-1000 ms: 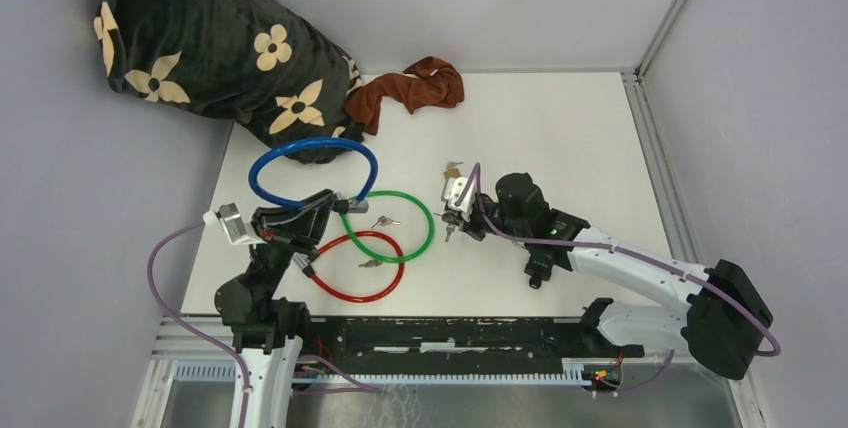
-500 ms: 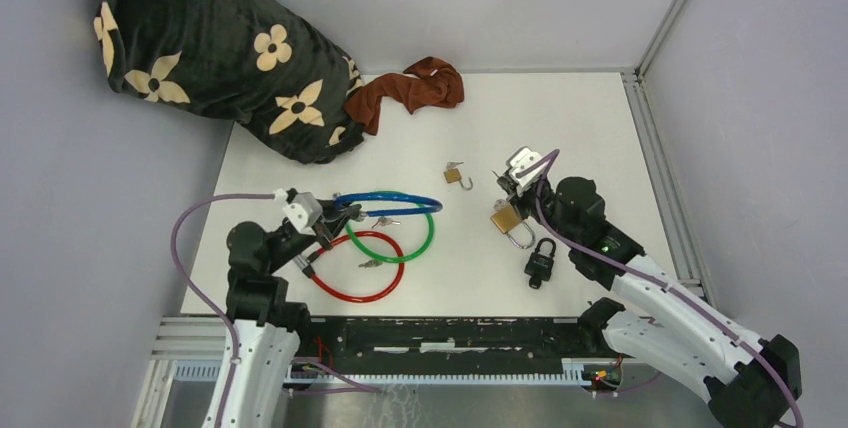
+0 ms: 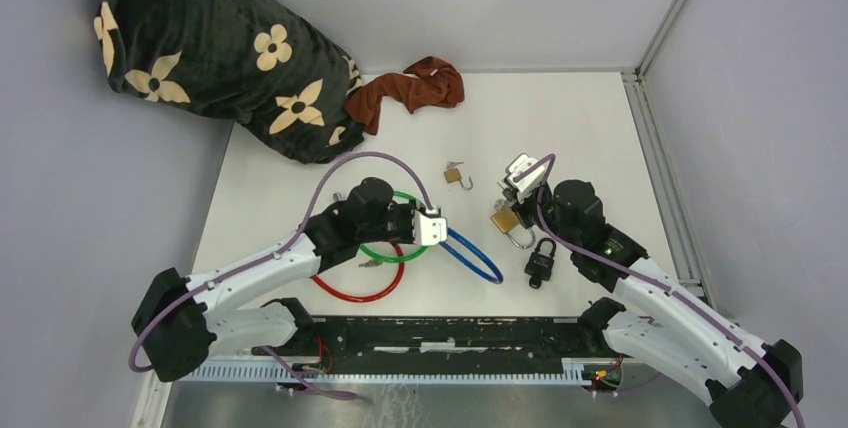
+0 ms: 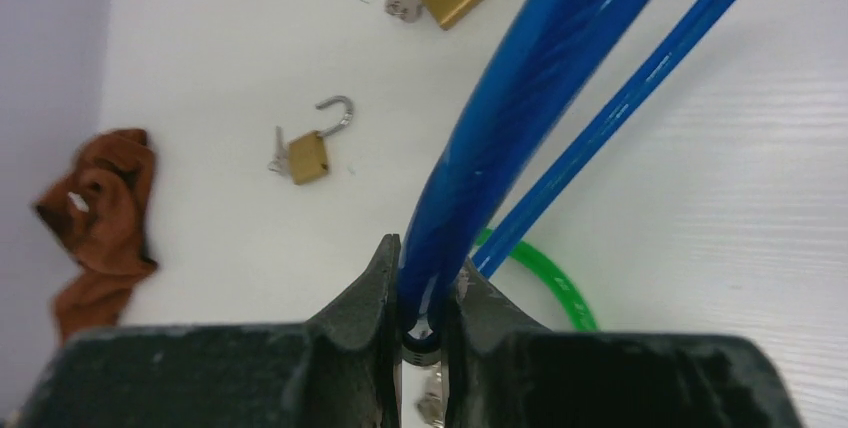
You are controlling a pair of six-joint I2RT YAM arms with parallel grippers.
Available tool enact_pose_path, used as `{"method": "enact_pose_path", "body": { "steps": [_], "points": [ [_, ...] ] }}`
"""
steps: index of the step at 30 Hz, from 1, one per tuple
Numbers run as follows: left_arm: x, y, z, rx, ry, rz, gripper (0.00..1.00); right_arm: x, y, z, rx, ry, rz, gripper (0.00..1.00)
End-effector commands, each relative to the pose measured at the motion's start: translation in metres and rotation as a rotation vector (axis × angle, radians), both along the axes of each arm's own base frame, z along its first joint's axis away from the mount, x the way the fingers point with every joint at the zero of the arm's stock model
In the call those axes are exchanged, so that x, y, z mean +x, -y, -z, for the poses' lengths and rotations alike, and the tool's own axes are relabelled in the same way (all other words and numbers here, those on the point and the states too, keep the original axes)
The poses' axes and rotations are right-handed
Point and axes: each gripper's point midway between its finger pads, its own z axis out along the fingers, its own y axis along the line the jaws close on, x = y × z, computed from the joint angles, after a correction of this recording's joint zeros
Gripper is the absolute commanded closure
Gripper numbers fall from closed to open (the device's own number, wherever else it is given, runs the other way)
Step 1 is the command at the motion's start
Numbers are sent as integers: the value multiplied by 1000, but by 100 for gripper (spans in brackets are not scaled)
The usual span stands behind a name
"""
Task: Lock with the key
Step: Place the lock at the center of the board.
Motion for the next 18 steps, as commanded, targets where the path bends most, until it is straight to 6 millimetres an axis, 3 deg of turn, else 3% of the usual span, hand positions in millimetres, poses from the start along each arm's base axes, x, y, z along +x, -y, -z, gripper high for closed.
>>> {"method": "enact_pose_path", "body": {
  "steps": [1, 3, 5, 7, 9, 13, 15, 18],
  "points": [
    [39, 14, -22, 64, 441, 110, 98, 0, 8, -6, -3, 24, 27, 100],
    [44, 28, -19, 65, 557, 137, 98, -1, 3, -6, 3, 18, 3, 100],
    [48, 49, -32, 22, 638, 127, 98, -4, -3, -4, 4, 0, -35, 100],
    [38, 67, -37, -8, 690, 166, 98, -11, -13, -1, 19, -31, -92, 100],
    [17, 78, -26, -2, 729, 240, 98, -20, -24, 1, 51, -61, -161, 100],
    [-4, 65, 35, 121, 685, 348, 98, -43, -42, 17, 90, -173, -285, 100],
    [-15, 51, 70, 219, 624, 417, 98, -59, -52, 33, 118, -273, -357, 100],
    [-32, 33, 106, 309, 556, 495, 93, -87, -64, 65, 166, -420, -452, 100]
  ]
}}
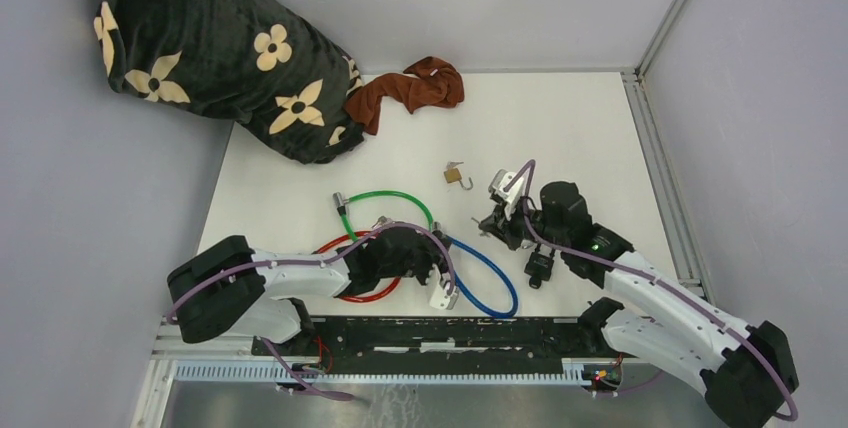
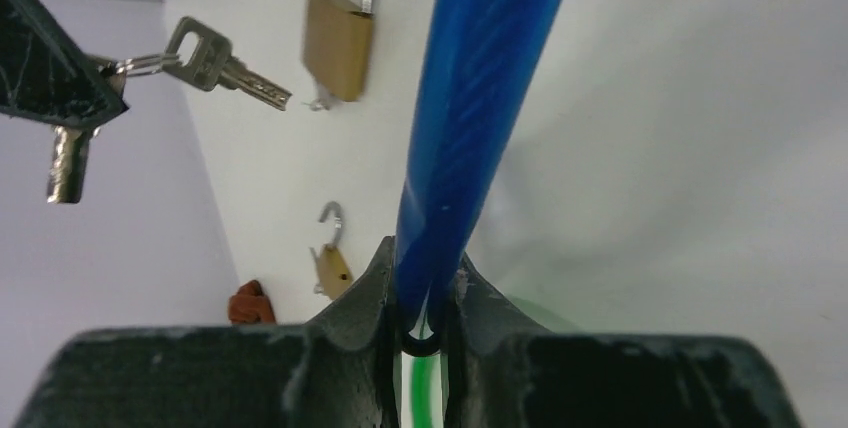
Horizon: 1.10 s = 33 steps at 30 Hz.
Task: Lock with the key
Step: Place the lock at the center of the board, then place the key at the center of the board.
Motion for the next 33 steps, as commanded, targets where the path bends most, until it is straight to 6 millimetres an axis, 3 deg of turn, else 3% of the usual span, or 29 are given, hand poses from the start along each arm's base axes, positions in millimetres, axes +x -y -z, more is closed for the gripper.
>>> {"method": "enact_pose_path", "body": {
  "steps": [1, 5, 9, 12, 17, 19, 22, 26, 29, 30, 33],
  "points": [
    [-16, -18, 39, 142, 8, 84, 90, -52, -24, 42, 93, -264, -180, 100],
    [-22, -32, 56, 204, -14, 85, 70, -82, -31, 75, 63, -377, -246, 100],
    [-26, -40, 62, 246, -28, 88, 41, -99, -37, 101, 16, -450, -265, 100],
    [-25, -46, 62, 286, -9, 94, 29, -94, -34, 120, -56, -479, -220, 98],
    [-25, -57, 50, 336, -39, 57, 9, -75, -22, 127, -177, -454, -122, 73],
    [-33, -58, 41, 330, -109, 52, 5, -65, -20, 118, -205, -412, -100, 61],
    [-53, -56, 21, 273, -271, 33, 4, -37, -12, 95, -273, -303, -20, 53],
    [-62, -42, -23, 56, -559, -164, 1, 17, 21, 68, -341, -196, 202, 45],
    [-57, -40, -50, -120, -747, -319, 0, 52, 54, 68, -428, -156, 349, 25],
    [-56, -42, -57, -170, -797, -346, 0, 60, 62, 72, -450, -175, 368, 6],
    [-48, -52, -67, -287, -902, -414, 0, 74, 74, 88, -504, -242, 376, 2]
  ]
}}
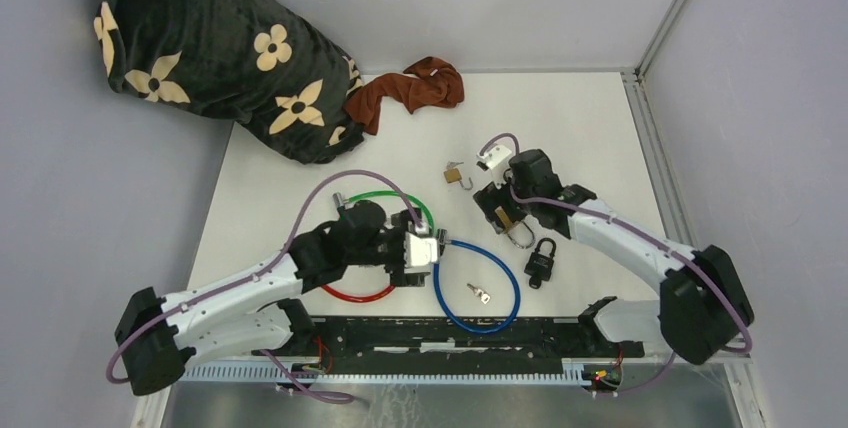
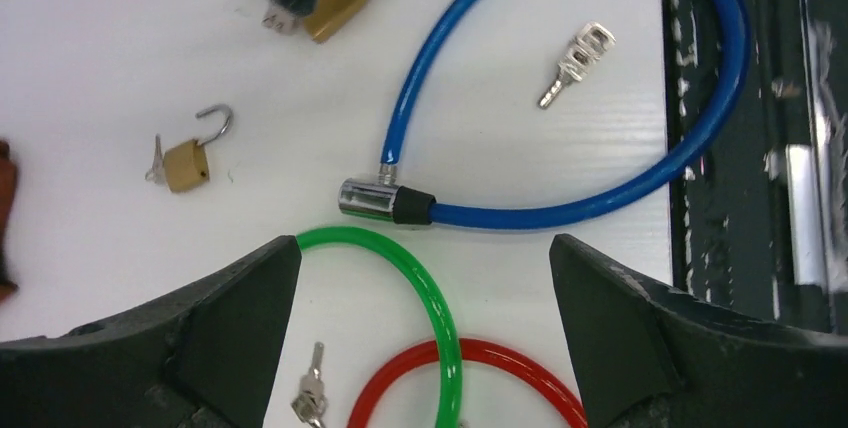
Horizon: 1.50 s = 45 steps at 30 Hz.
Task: Lock with the key
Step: Place the key at the center of the board, then pick up the lock from the center of the board.
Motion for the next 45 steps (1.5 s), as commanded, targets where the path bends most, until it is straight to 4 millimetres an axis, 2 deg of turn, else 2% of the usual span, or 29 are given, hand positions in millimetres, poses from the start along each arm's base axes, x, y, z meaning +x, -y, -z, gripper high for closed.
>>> {"method": "enact_pose_path", "body": {
  "steps": [1, 3, 8, 12, 14, 17, 19, 20, 22, 23, 25, 29, 32, 34, 38, 40, 42, 45],
  "points": [
    [-1, -8, -22, -205, -309, -214, 0, 21, 38, 28, -170, -84, 60, 2],
    [4, -16, -30, -259, -295, -242, 0, 22, 36, 39, -157, -145, 19, 2],
    [4, -32, -31, -315, -305, -286, 0, 22, 33, 63, -159, -241, 1, 2],
    [2, -37, -31, -330, -297, -287, 1, 20, 29, 75, -164, -279, -22, 2],
    [2, -38, -32, -336, -290, -288, 1, 21, 31, 79, -172, -279, -22, 6],
    [2, -38, -35, -347, -280, -286, 1, 13, 32, 88, -182, -309, -39, 20],
    [4, -38, -37, -359, -284, -295, 4, 6, 30, 92, -171, -337, -70, 37],
    [4, -38, -38, -367, -289, -302, 8, 3, 28, 92, -165, -344, -85, 49],
    [6, -36, -43, -396, -315, -321, 22, 4, 27, 90, -159, -332, -105, 64],
    [7, -35, -49, -423, -337, -340, 29, 6, 25, 88, -157, -314, -113, 67],
    [9, -32, -58, -486, -419, -394, 42, 14, 20, 77, -138, -258, -132, 78],
    [14, -28, -69, -590, -565, -472, 45, 29, -2, 38, -46, -72, -205, 93],
    [14, -27, -65, -640, -685, -526, 46, 28, -18, 10, 20, 67, -277, 99],
    [15, -27, -56, -658, -742, -558, 44, 21, -25, 2, 59, 104, -309, 100],
    [18, -26, -36, -685, -846, -629, 39, 15, -28, 5, 60, 97, -326, 100],
    [19, -23, -31, -698, -878, -640, 37, 11, -37, -2, 88, 108, -362, 100],
    [23, -22, -32, -721, -890, -652, 30, 0, -58, -20, 164, 169, -443, 100],
    [28, -19, -29, -742, -932, -691, 18, -28, -96, -46, 258, 276, -586, 100]
  ]
}}
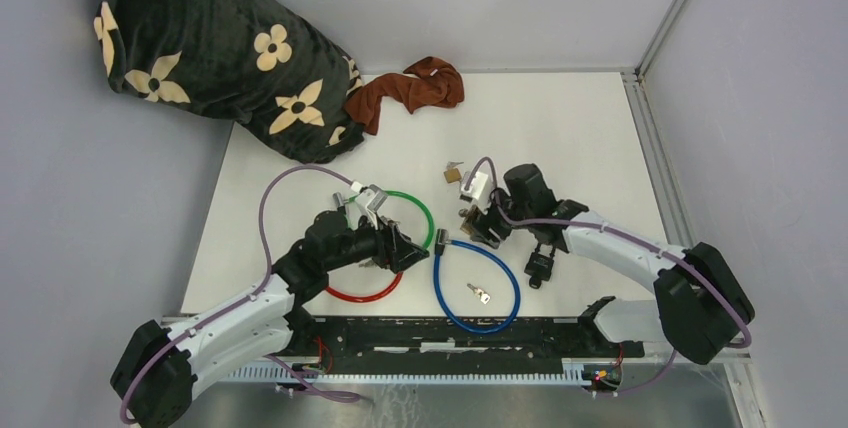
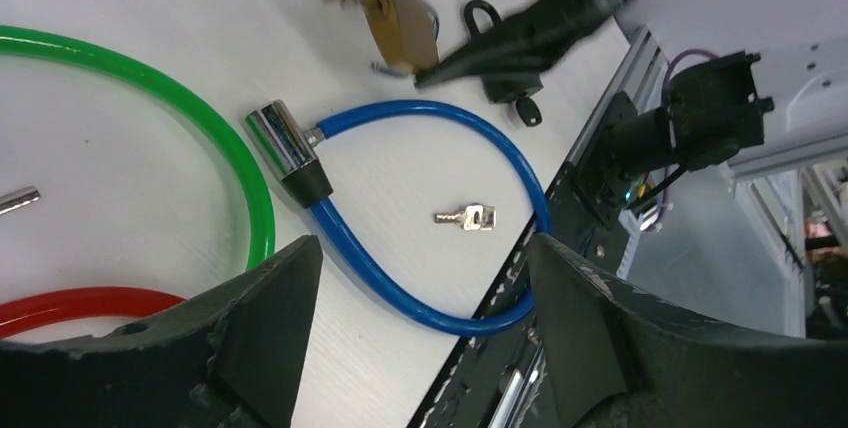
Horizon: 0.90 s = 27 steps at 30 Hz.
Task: Lock with the key
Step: Pick up the lock from the center of the board.
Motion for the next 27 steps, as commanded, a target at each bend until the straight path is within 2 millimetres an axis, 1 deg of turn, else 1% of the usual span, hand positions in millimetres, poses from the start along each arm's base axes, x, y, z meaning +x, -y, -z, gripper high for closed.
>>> {"method": "enact_pose_path", "body": {
  "steps": [1, 3, 7, 10, 11, 13, 16, 19, 20, 22, 23, 24, 25, 26, 27],
  "points": [
    [14, 10, -28, -143, -29, -71, 16, -23, -73, -77, 275, 240, -244, 100],
    [13, 12, -27, -141, -30, -58, 15, -37, -89, -87, 302, 275, -299, 100],
    [11, 11, -27, -124, 10, -32, 14, -51, -108, -100, 327, 316, -368, 100],
    [11, 6, -16, -97, -4, -49, 24, -60, -119, -106, 319, 326, -416, 100],
    [8, 7, -16, -99, -10, -38, 25, -62, -122, -107, 314, 328, -431, 100],
    [4, 10, -20, -120, -8, -10, 27, -68, -129, -108, 304, 331, -459, 100],
    [7, 9, -22, -116, 7, -21, 27, -76, -139, -111, 288, 353, -491, 100],
    [7, 7, -15, -99, -8, -30, 26, -82, -148, -121, 294, 378, -516, 100],
    [6, 6, -12, -95, -18, -33, 28, -82, -150, -123, 291, 388, -519, 100],
    [6, 5, -11, -91, -19, -38, 43, -82, -152, -125, 272, 403, -520, 100],
    [7, 5, -12, -90, -18, -42, 59, -82, -153, -126, 268, 406, -525, 100],
    [7, 5, -14, -93, -12, -42, 67, -83, -154, -126, 263, 406, -530, 100],
    [7, 5, -17, -98, -4, -40, 82, -83, -155, -126, 258, 407, -532, 100],
    [7, 6, -20, -103, 1, -35, 91, -82, -156, -127, 256, 411, -531, 100],
    [5, 7, -23, -110, 8, -24, 97, -82, -156, -127, 254, 412, -531, 100]
  ]
}}
